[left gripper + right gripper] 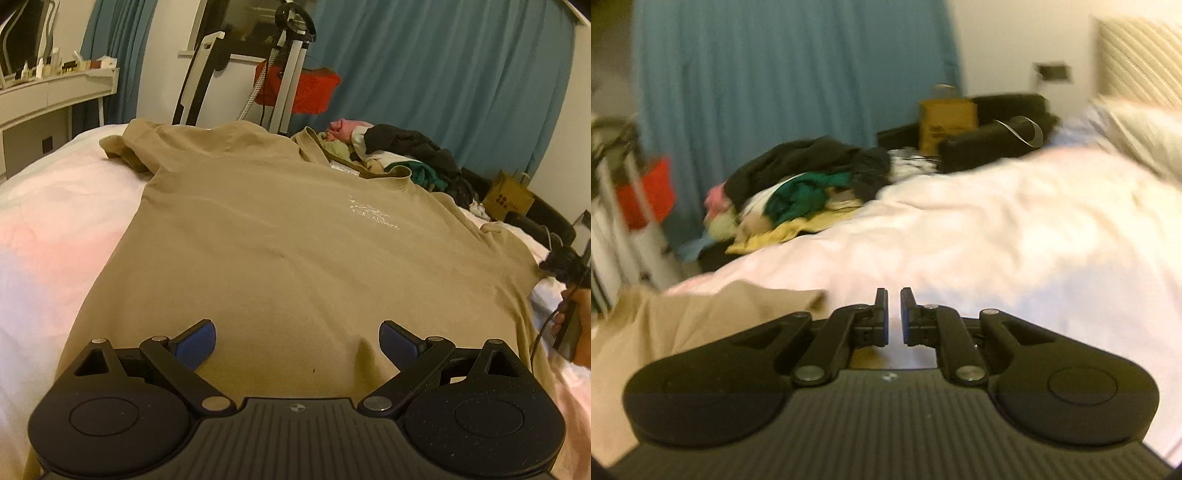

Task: Fold clothes
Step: 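Lift the grasped side with the right gripper, fold it onto the shirt center, release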

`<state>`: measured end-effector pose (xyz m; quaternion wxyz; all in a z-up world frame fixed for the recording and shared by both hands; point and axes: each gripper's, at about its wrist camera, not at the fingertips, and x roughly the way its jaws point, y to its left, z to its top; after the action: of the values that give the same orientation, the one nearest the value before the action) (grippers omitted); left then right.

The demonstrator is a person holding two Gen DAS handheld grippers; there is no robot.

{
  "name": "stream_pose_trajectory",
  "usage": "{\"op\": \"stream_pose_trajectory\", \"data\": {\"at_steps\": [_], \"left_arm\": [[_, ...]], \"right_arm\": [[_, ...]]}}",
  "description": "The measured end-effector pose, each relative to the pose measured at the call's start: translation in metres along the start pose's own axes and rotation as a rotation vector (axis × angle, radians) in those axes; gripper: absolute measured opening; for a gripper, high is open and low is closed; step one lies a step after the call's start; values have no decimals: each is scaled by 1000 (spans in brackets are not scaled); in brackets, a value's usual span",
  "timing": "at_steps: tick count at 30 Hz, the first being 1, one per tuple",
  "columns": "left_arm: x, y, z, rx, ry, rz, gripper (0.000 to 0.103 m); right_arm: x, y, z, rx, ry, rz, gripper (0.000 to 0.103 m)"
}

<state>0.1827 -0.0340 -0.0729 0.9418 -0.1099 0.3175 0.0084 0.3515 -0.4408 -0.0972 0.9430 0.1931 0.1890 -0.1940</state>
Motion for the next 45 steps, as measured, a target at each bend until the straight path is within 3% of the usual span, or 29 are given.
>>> {"op": "stream_pose_trajectory", "data": {"at_steps": [2,3,5,6,7,8,15,17,20,24,29,33,35,38,39,41,42,43,45], "left_arm": [[2,-2,-1,11,4,6,97],[2,-3,-1,16,5,8,97],[1,-1,-1,17,5,5,97],[0,0,0,13,6,0,97],[-1,1,0,8,7,-5,97],[-2,2,1,2,8,-9,97],[-14,4,2,-10,-11,-19,97],[-14,3,1,-8,-12,-17,97],[-12,3,1,-13,-3,-16,97],[-12,5,0,-27,1,-35,97],[-15,8,1,-67,-11,-80,97],[-13,7,5,-88,-25,-115,97],[-10,7,6,-91,-24,-119,97],[-7,6,7,-96,-23,-124,97],[-5,6,8,-97,-22,-125,97],[-3,6,9,-100,-21,-129,97],[-2,6,9,-102,-21,-130,97],[0,5,10,-103,-20,-132,97],[-3,8,12,-102,-20,-127,97]], "right_arm": [[2,-21,-7,107,3,6,11],[0,-30,-10,175,24,55,14],[-3,-46,-16,309,66,152,34],[-7,-50,-21,364,82,201,61],[-11,-53,-26,419,98,249,78],[-15,-56,-31,471,115,296,81],[-31,-25,-49,546,293,420,80],[-33,-12,-51,534,369,393,79],[-47,1,-57,537,398,404,79],[-42,5,-66,528,331,389,80],[-5,2,-67,599,154,390,82],[29,26,-51,516,152,432,81],[47,40,-45,423,208,400,80],[60,63,-34,299,196,337,78],[61,63,-31,304,178,321,72],[63,64,-25,291,153,266,48],[65,63,-22,275,146,230,20],[63,61,-18,261,141,207,12],[57,59,-13,232,119,181,12]]}}
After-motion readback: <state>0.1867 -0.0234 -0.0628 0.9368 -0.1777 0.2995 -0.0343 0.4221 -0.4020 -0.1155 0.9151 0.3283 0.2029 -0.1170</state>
